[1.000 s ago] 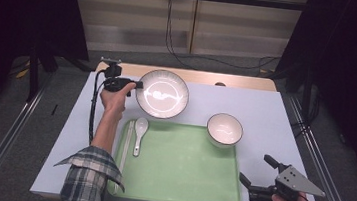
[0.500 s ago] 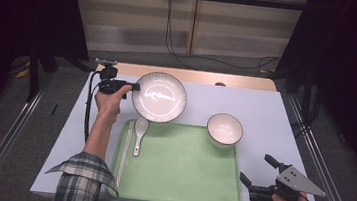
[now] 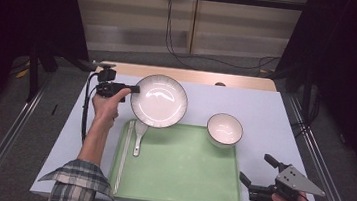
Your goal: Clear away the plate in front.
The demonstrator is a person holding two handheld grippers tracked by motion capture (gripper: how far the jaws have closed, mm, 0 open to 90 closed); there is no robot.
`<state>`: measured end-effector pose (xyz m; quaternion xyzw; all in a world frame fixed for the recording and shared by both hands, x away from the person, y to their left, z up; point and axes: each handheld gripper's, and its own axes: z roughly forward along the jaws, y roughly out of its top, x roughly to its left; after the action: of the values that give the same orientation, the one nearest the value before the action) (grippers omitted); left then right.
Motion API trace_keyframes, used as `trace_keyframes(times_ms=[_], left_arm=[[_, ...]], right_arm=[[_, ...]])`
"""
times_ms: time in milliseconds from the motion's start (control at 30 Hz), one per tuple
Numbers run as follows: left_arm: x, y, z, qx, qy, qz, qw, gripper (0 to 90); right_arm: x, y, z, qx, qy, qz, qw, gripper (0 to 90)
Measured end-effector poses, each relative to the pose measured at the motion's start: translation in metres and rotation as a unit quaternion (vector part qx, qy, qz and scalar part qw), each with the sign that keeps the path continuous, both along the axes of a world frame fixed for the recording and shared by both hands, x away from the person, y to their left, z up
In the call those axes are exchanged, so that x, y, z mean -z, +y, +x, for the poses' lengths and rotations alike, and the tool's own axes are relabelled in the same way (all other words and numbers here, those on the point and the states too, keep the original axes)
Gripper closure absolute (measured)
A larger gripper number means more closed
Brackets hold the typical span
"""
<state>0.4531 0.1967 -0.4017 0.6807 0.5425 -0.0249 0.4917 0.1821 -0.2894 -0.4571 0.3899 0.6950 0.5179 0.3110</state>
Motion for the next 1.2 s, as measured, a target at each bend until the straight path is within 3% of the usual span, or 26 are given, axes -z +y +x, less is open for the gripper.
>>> trace_keyframes(times_ms=[267, 400, 767, 1000, 1200], left_arm=[[-0.011, -0.003, -0.011, 0.022, -0.006, -0.002, 0.9997, 84.0], [-0.014, -0.007, -0.018, 0.04, -0.015, 0.013, 0.999, 83.8], [-0.017, -0.013, -0.033, 0.056, -0.016, 0.005, 0.9983, 83.8], [-0.016, -0.018, -0.044, 0.054, -0.015, 0.018, 0.9983, 83.6], [-0.012, -0.022, -0.048, 0.078, -0.008, 0.027, 0.9966, 83.7]], right_arm=[[0.0, 0.0, 0.001, 0.004, 0.001, -0.001, 1.0, 0.0], [0.0, 0.0, 0.0, -0.003, 0.0, -0.002, 1.0, 0.0], [-0.001, 0.002, -0.002, -0.001, -0.001, -0.004, 1.0, 0.0], [-0.002, 0.003, -0.003, -0.001, -0.003, -0.005, 1.0, 0.0], [-0.001, 0.003, -0.001, -0.001, -0.003, -0.007, 1.0, 0.0]])
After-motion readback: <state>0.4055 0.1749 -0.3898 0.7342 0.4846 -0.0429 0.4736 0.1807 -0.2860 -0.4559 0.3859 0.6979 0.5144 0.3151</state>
